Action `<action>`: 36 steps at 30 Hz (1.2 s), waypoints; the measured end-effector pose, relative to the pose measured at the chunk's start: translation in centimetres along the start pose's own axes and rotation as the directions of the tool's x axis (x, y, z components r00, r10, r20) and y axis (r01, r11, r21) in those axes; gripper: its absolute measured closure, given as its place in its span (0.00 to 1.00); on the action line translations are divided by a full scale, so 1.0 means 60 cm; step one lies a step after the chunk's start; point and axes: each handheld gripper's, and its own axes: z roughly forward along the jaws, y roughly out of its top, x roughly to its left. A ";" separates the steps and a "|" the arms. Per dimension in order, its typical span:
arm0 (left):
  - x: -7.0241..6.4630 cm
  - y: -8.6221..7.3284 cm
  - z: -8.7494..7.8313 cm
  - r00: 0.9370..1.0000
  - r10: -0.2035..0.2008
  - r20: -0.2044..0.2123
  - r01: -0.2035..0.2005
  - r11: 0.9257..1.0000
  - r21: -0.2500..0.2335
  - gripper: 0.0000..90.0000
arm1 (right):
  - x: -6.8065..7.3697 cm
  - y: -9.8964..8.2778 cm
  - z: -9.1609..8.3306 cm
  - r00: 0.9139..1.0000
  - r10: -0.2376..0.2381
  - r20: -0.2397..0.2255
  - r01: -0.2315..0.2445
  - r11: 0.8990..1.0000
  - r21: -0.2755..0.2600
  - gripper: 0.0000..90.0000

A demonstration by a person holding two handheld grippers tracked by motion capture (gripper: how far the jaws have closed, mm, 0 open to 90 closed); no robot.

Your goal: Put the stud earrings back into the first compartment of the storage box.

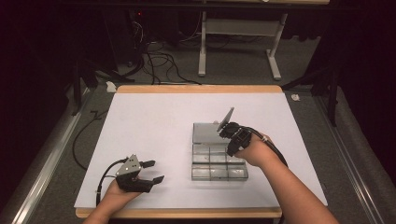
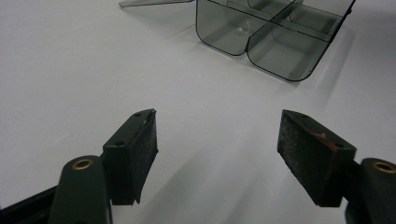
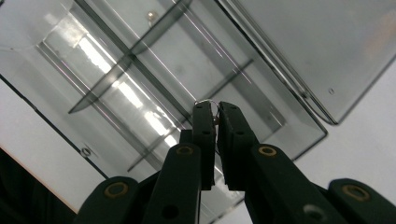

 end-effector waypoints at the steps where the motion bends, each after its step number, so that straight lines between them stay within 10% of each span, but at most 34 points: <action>1: 0.000 0.000 0.000 1.000 0.000 0.000 0.000 1.000 0.000 0.32 | 0.003 0.004 0.002 1.000 -0.007 0.003 0.007 1.000 0.001 0.96; 36: 0.000 0.000 0.000 1.000 0.005 0.007 -0.005 1.000 0.000 0.32 | 0.083 0.105 0.054 0.993 -0.104 -0.056 0.104 0.995 -0.004 0.96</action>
